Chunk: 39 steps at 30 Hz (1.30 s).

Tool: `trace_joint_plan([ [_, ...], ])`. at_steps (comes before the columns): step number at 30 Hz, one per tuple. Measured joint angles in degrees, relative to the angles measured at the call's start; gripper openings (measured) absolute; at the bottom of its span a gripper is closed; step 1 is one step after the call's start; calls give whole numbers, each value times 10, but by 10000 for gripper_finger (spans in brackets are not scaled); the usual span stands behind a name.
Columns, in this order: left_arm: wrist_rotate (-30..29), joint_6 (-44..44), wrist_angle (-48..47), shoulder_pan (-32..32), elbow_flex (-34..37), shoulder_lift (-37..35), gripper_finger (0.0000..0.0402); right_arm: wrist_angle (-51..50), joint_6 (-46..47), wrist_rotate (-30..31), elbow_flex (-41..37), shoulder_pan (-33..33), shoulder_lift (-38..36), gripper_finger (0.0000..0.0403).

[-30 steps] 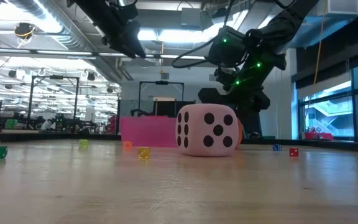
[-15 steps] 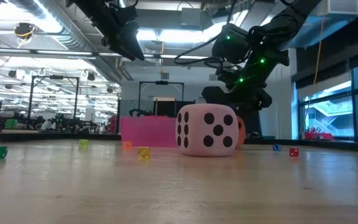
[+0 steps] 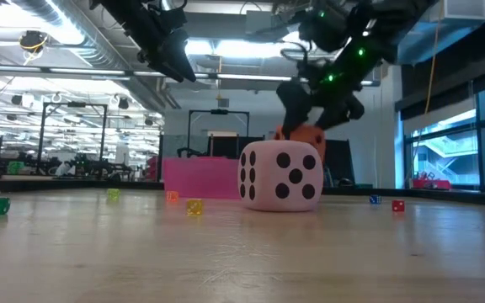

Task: Pick & Place Dice
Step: Put the top large orange dice into the bin

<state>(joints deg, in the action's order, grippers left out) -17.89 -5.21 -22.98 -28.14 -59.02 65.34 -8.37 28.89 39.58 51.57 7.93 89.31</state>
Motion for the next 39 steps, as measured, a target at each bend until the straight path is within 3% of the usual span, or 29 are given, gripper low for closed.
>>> trace_joint_plan([
  [4, 0, 0, 0, 0, 0, 0, 306, 72, -80, -5, 0, 4, -23, 370],
  [7, 0, 0, 0, 0, 0, 0, 306, 163, -170, -42, 1, 8, -22, 370],
  [13, 0, -1, 20, 0, 0, 0, 306, 300, -302, -214, 2, 45, 9, 370],
  [21, 60, -1, 66, 0, 0, 15, 306, 365, -346, -381, 2, 116, 81, 371],
  [27, 114, -42, 115, 0, 0, 63, 306, 366, -417, -446, 2, 148, 106, 371],
  [32, 121, -50, 196, 0, 0, 110, 306, 345, -487, -450, 54, 157, 137, 371],
  [39, 135, -64, 232, -12, 0, 162, 306, 162, -525, -450, 167, 169, 182, 371],
])
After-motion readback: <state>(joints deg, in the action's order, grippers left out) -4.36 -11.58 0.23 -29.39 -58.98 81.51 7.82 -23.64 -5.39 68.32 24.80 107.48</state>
